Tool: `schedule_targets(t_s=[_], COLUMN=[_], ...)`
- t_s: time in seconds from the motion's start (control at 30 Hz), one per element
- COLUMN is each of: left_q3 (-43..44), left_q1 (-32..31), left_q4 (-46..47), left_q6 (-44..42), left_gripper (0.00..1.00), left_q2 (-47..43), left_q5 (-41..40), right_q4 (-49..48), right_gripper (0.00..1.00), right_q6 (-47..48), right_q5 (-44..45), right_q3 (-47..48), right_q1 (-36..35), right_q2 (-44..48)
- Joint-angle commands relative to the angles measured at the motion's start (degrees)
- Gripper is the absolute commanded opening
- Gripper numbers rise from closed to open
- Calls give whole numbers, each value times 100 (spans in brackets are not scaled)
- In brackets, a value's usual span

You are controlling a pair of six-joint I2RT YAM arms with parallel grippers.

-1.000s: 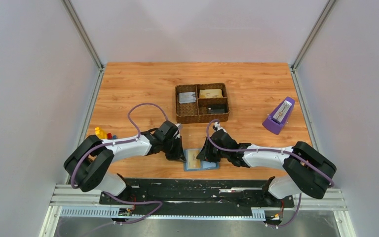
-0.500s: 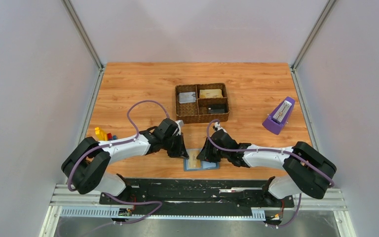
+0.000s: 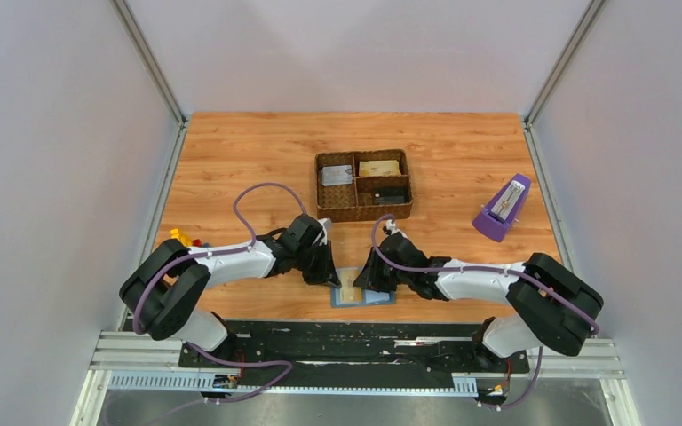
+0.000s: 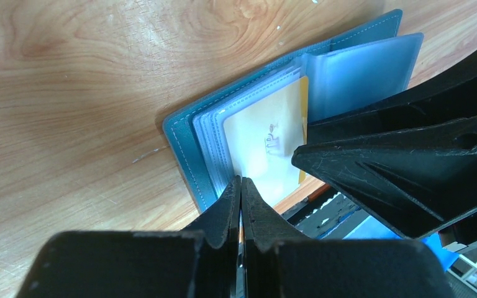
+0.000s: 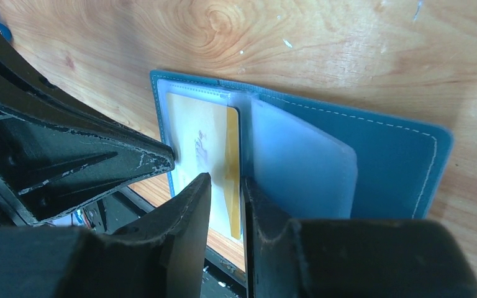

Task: Take the credit cards out of the card holder
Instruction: Remove the credit card from the card holder.

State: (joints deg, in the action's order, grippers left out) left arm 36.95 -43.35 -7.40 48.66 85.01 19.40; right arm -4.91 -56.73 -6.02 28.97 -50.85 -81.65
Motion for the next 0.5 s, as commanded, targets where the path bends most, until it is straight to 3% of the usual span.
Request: schedule_targets(t_s=[0.0,0.17,0.37,0.47], left_q3=[-111,-173,-276,-284], left_q1=[2,2,2,2], left_q4=[138,92,167,150], left_q6=[-44,-64,-14,-14], left_gripper=[6,6,6,6], left_q2=[118,66,21,16], left_q5=[-89,-161,-130,-144], right_q4=[-258,-1131,-1868,-2232], right_gripper=[25,19,1,0], right_q6=[4,-4,118,122], right_q5=[-100,-548,-853,-1079], right_q3=[60,-346,-723,-881], right_q1=[20,207,389,460], right_q2=[-86,46,213,260])
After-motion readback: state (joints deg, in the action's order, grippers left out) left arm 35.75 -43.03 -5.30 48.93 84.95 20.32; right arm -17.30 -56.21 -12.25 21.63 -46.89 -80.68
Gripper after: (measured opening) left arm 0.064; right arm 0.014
